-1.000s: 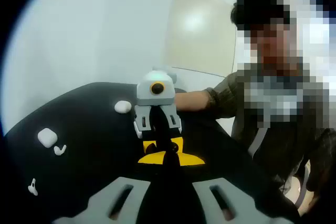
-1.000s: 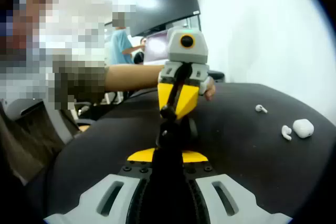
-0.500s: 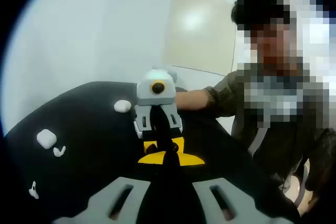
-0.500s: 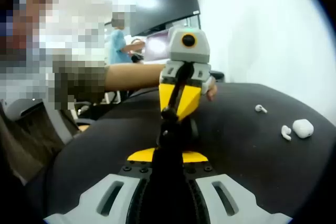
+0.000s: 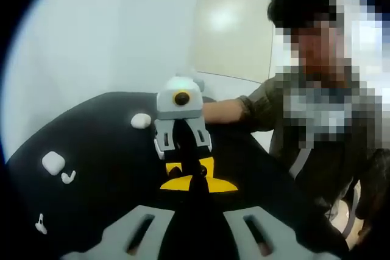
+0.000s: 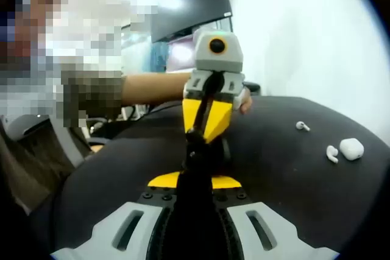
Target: Pick up three earphones and place each one into its charging case using tactile feedback, ensure that each earphone is properly inserted and securely positioned inside the case.
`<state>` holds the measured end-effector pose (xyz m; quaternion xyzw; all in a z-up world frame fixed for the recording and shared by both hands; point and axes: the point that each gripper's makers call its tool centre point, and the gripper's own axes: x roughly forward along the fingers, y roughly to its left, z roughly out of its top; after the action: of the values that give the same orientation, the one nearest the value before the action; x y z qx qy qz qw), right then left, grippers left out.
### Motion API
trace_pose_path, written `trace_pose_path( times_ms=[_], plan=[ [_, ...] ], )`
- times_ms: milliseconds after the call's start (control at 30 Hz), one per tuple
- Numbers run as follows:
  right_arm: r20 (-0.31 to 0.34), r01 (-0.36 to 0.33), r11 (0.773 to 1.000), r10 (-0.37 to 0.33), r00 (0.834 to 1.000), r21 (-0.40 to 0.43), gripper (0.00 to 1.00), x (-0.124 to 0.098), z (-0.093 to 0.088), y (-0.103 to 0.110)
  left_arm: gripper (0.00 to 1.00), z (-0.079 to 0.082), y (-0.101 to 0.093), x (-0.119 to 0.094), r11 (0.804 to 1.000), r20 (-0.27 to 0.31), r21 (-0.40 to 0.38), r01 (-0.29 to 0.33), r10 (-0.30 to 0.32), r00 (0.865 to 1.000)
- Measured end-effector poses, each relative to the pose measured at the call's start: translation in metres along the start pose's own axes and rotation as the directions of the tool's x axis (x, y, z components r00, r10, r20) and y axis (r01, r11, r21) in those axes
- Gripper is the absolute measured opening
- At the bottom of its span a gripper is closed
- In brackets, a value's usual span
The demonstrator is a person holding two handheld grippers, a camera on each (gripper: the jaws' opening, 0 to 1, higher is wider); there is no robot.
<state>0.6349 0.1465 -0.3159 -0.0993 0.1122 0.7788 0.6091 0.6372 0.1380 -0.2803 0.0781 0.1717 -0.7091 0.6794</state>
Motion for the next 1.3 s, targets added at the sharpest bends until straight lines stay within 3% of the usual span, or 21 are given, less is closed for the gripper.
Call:
trace_pose_path(
  times_ms=[267,733,1300],
  plan=[
    [0.000,-0.002,1.000,0.002,1.000,-0.001,0.18,0.0000,0.0000,0.0002,0.04,-0.0016,0.0037,-0.0076,1.000,-0.037,-0.005,-0.018,0.018,0.999],
    [-0.002,0.000,1.000,0.000,1.000,-0.002,0.18,0.0006,-0.0002,0.0003,0.04,-0.0040,0.0040,-0.0053,1.000,-0.049,-0.016,-0.020,0.020,0.999],
    [-0.002,-0.001,1.000,0.001,1.000,-0.005,0.18,0.0008,-0.0004,0.0005,0.08,-0.0014,0.0001,-0.0072,0.998,-0.016,-0.068,-0.004,0.003,1.000]
  ],
)
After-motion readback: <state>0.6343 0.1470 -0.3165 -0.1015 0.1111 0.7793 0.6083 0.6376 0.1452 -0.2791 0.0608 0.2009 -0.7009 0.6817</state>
